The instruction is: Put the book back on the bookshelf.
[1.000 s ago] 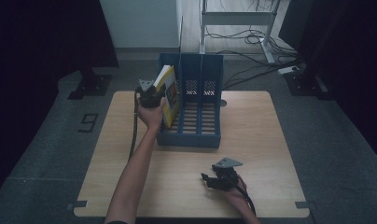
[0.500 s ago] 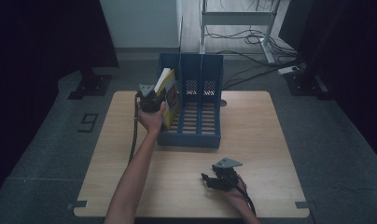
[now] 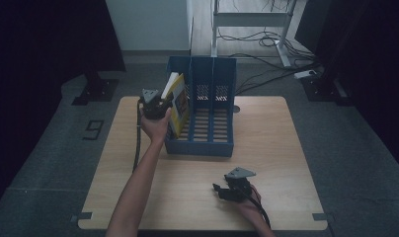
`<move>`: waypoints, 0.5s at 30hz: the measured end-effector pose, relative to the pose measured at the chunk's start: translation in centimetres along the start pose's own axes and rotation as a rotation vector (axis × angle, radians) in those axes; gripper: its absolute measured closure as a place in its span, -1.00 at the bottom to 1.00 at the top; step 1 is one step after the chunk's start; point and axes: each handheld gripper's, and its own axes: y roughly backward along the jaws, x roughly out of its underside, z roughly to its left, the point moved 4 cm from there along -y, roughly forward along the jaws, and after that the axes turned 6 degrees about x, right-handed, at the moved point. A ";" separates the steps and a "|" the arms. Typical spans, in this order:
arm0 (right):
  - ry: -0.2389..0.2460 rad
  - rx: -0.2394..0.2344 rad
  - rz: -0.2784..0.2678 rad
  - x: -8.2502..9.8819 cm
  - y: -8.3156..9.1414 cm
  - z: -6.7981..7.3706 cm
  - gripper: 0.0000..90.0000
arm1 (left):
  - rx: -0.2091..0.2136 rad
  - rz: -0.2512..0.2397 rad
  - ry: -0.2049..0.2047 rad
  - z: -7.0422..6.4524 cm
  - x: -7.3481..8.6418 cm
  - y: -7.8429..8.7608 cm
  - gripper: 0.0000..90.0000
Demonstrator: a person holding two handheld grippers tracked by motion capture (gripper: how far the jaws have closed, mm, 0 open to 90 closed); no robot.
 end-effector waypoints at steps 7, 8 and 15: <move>-0.004 -0.002 -0.001 0.0 0.0 0.0 -0.17 | 0.053 -0.001 -0.004 -0.2 0.1 0.4 0.05; -0.004 -0.003 -0.001 0.0 0.0 0.0 -0.17 | 0.066 0.000 -0.004 -0.3 0.1 0.5 0.02; -0.002 -0.001 -0.002 0.0 0.0 0.0 -0.17 | 0.131 0.021 -0.009 -0.3 -0.2 1.7 -0.18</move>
